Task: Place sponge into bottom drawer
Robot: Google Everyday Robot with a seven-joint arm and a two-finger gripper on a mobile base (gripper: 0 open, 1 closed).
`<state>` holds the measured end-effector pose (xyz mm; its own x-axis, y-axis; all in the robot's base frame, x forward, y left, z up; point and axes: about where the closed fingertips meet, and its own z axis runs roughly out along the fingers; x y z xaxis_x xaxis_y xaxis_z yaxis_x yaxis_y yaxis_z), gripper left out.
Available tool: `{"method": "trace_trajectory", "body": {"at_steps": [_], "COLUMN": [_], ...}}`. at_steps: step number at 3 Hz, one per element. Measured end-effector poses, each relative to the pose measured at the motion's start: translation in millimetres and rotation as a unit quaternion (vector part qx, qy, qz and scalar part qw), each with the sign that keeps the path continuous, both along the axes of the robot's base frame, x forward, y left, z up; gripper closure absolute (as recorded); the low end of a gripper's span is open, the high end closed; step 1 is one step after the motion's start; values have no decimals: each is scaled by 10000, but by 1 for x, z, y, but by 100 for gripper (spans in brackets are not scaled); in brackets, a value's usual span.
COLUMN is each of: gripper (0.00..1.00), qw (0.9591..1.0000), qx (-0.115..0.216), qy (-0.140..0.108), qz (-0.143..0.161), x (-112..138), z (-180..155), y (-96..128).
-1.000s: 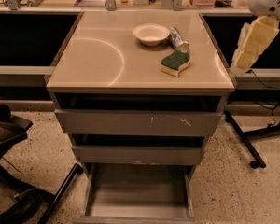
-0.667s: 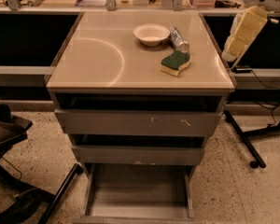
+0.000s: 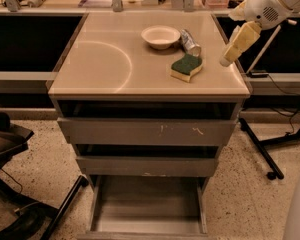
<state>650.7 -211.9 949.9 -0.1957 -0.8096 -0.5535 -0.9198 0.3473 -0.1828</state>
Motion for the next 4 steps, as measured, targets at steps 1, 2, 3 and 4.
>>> {"method": "trace_trajectory", "body": {"at_steps": [1,2,3,4], "gripper": [0,0,0,0], "qw": [10000,9991,9938,9857], "qx": [1,410,1049,1568], "qy": [0,33,192,408], "qz": [0,56,306,466], "x": [0,18,44,64], "z": [0,-15,-40,-65], "y": [0,9,43,75]}}
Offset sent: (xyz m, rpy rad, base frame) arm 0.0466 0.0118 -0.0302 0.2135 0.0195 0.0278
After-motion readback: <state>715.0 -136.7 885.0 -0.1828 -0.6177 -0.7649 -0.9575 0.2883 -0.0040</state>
